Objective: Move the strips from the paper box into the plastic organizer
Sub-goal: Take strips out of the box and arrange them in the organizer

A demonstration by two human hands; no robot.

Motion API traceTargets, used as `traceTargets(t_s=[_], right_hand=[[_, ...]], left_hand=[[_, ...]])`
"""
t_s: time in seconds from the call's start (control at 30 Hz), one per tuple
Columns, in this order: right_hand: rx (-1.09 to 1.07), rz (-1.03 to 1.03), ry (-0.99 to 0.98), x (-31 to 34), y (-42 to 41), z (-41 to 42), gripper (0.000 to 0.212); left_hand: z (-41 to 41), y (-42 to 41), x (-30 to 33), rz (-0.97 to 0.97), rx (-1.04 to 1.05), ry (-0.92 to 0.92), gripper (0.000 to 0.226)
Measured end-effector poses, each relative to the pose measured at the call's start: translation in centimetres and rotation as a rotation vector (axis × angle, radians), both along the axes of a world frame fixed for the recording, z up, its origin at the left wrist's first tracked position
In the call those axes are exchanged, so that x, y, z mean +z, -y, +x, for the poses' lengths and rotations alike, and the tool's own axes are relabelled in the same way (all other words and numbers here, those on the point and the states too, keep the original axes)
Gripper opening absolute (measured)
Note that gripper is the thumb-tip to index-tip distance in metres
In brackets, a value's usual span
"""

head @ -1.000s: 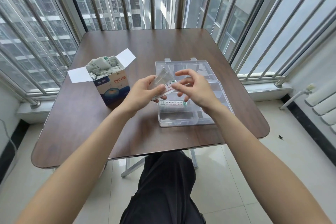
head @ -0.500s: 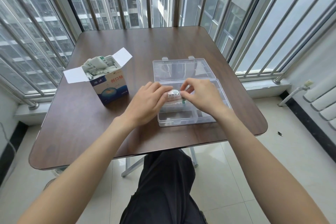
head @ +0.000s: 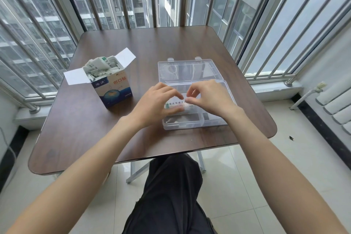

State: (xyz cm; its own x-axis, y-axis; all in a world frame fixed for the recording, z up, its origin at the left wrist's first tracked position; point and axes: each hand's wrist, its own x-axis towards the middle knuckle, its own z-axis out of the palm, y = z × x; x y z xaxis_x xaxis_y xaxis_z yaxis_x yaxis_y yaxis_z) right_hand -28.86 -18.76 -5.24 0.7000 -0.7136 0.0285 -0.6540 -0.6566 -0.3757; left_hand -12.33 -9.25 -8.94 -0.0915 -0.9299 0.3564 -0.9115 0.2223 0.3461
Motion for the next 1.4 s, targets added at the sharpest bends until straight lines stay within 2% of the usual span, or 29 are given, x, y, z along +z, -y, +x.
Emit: traceTargets(t_s=[0.1, 0.2, 0.43, 0.73, 0.87, 1.07, 1.17, 1.4], right_hand=[[0.001, -0.101, -0.053, -0.2, -0.4, 0.5, 0.018], [0.002, -0.139, -0.094, -0.3, -0.5, 1.0, 0.018], [-0.013, -0.235, -0.231, 0.2, -0.8, 2.0, 0.026], [-0.004, -0.139, -0.15, 0.3, -0.8, 1.5, 0.017], [0.011, -0.178, -0.2, 0.9, -0.6, 1.5, 0.013], [0.016, -0.127, -0.286, 1.1, -1.2, 2.4, 0.023], [-0.01, -0.098, -0.255, 1.1, -1.2, 2.3, 0.02], [-0.034, -0.181, -0.172, 1.1, -1.5, 2.0, 0.021]], left_hand=[[0.5, -0.2, 0.4, -0.066, 0.073, -0.07, 0.025], [1.3, 0.0, 1.1, -0.055, 0.17, 0.03, 0.011], [1.1, 0.8, 2.7, 0.186, 0.151, 0.367, 0.031], [1.2, 0.6, 3.1, 0.227, 0.093, 0.46, 0.036], [1.4, 0.8, 3.2, 0.263, 0.081, 0.435, 0.034], [1.4, 0.7, 3.0, 0.229, 0.086, 0.407, 0.031], [1.5, 0.7, 2.9, 0.224, 0.087, 0.378, 0.03], [1.7, 0.8, 2.4, 0.192, 0.067, 0.336, 0.027]])
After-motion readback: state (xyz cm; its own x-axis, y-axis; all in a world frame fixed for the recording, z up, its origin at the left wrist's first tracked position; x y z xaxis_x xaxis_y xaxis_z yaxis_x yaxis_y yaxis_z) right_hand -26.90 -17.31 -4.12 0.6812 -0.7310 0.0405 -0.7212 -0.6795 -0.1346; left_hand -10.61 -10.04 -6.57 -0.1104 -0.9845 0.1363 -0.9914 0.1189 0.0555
